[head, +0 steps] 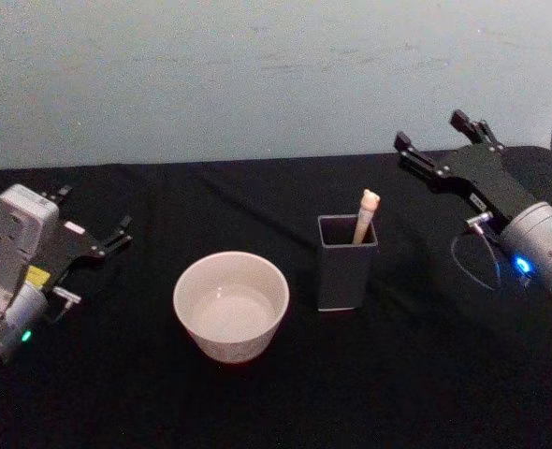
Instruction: Pick up the stirring spoon with one hand, stir inside the cup, then place it back in its original position.
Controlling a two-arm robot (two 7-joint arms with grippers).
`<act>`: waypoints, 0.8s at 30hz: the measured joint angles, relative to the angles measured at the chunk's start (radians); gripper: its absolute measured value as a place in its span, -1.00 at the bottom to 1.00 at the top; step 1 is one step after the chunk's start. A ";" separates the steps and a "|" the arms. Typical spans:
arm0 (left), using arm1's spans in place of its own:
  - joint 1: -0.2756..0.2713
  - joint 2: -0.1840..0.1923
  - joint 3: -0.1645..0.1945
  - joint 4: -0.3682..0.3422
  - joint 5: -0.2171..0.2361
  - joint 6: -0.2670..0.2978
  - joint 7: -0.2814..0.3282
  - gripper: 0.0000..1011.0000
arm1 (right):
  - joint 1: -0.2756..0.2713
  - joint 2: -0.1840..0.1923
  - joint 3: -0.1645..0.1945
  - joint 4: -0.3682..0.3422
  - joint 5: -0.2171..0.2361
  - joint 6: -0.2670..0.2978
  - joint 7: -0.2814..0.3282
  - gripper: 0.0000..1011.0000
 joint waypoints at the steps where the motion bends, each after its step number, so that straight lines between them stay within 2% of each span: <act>1: 0.000 0.000 0.000 0.000 0.000 0.000 0.000 0.98 | 0.003 -0.006 0.000 0.018 -0.033 0.002 -0.034 0.98; 3: 0.000 0.000 0.000 0.000 0.000 0.000 0.000 0.98 | 0.007 -0.014 -0.003 0.044 -0.075 0.014 -0.072 0.98; 10: 0.000 0.000 0.000 0.000 0.000 0.000 0.000 0.98 | 0.004 -0.027 -0.025 0.113 -0.139 0.066 -0.097 0.98; 17: 0.000 0.000 0.000 0.000 0.000 0.000 0.000 0.98 | 0.004 -0.042 -0.034 0.156 -0.163 0.101 -0.090 0.98; 24: 0.000 0.000 0.000 0.000 0.000 0.000 0.000 0.98 | 0.004 -0.041 -0.034 0.153 -0.163 0.101 -0.090 0.98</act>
